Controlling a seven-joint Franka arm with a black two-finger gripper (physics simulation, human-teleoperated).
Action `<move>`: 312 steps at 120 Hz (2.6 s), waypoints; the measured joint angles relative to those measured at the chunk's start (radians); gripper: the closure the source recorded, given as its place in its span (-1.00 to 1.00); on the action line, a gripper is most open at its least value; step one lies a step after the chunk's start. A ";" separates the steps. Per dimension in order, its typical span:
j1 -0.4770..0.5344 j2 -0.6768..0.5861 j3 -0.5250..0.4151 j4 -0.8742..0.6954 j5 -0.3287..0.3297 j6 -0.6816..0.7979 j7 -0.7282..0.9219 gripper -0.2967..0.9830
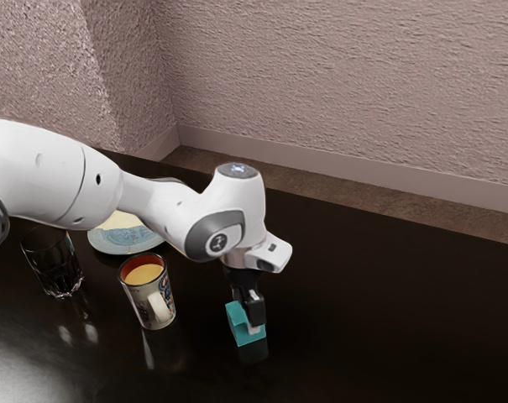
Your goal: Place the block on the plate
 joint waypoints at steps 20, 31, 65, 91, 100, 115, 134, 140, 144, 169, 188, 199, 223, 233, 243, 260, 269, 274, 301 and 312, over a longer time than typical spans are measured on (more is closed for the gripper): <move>0.000 0.036 0.001 0.001 0.005 0.016 -0.040 -0.53; 0.000 0.038 0.002 0.001 0.008 0.021 -0.057 -0.22; 0.000 -0.007 0.003 0.016 0.021 0.005 -0.097 -0.07; 0.066 -0.128 0.001 0.016 0.020 -0.071 -0.116 -0.06; 0.108 -0.159 0.001 0.032 0.019 -0.107 -0.122 -0.07; 0.193 -0.161 0.003 0.083 0.012 -0.159 -0.119 -0.07; 0.307 -0.125 0.005 0.183 0.011 -0.208 -0.099 -0.07; 0.334 -0.110 0.005 0.211 0.012 -0.223 -0.092 -0.07; 0.356 -0.104 0.005 0.221 0.013 -0.232 -0.087 -0.07; 0.496 0.034 0.005 0.391 0.019 -0.262 -0.052 -0.04; 0.555 0.119 0.005 0.474 0.019 -0.270 -0.026 -0.03; 0.594 0.156 0.008 0.522 0.019 -0.269 -0.012 -0.01; 0.653 0.314 0.002 0.690 0.014 -0.269 0.014 0.00; 0.660 0.364 0.000 0.737 0.010 -0.267 0.022 -0.01; 0.665 0.413 0.000 0.774 0.008 -0.265 0.030 -0.03; 0.673 0.461 -0.003 0.794 -0.002 -0.263 0.041 -0.08; 0.673 0.467 -0.003 0.795 -0.012 -0.262 0.046 -0.20; 0.673 0.468 -0.003 0.795 -0.015 -0.261 0.049 -0.26; 0.677 0.399 -0.009 0.779 -0.022 -0.271 0.061 -0.44; 0.673 0.327 -0.027 0.739 -0.023 -0.307 0.065 -0.47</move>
